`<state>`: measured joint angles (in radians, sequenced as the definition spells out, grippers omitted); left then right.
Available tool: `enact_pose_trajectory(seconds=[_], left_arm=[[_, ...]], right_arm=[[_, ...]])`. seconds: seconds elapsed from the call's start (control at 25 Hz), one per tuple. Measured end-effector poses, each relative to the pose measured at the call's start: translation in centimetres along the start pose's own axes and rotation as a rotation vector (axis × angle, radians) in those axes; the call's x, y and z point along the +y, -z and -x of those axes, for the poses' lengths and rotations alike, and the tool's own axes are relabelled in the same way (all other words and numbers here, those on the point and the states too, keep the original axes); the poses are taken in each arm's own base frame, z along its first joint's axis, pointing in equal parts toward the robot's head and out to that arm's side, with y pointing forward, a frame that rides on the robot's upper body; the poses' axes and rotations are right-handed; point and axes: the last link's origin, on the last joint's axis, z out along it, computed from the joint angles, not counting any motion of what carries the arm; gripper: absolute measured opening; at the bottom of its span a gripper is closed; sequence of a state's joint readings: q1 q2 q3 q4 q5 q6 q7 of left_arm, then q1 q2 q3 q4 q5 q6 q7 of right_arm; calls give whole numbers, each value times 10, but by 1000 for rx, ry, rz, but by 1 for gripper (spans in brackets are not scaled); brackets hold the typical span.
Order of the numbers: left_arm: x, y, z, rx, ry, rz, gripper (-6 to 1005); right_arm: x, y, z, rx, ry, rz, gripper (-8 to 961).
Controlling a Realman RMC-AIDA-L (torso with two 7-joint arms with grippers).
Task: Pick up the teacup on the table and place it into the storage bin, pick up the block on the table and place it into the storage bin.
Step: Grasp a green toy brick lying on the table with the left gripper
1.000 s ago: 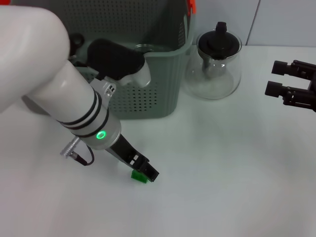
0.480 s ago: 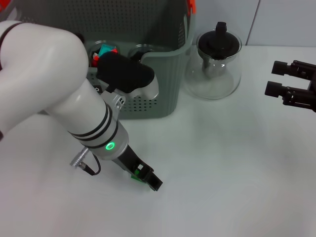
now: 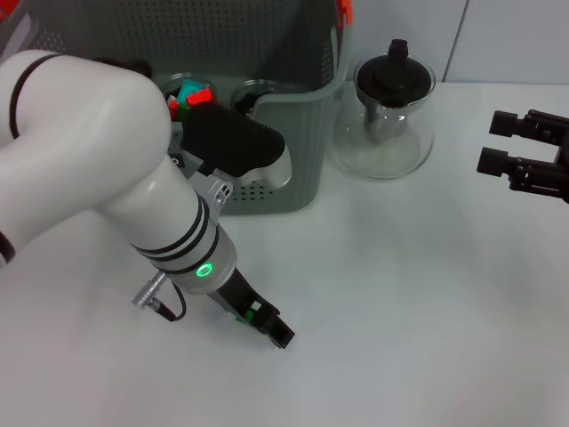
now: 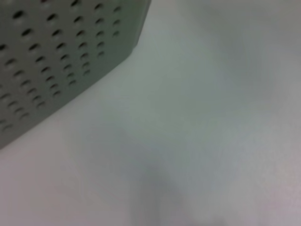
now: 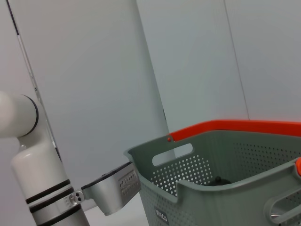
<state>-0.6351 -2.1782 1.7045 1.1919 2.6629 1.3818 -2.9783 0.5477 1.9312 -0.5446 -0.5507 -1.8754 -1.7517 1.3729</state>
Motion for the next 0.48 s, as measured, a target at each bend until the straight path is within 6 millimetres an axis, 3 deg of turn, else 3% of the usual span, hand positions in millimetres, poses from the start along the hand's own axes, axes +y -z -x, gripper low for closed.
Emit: enact_pose_trajectory(seconds=[0.2,0.48], left_arm=[[0,0,0,1,-2,-1,862],[0,-1,-1,0,-15,-13,723]], right_arm=[[0,0,0,-1,0,-1,790],[0,0,0,-2,1,-3,790]])
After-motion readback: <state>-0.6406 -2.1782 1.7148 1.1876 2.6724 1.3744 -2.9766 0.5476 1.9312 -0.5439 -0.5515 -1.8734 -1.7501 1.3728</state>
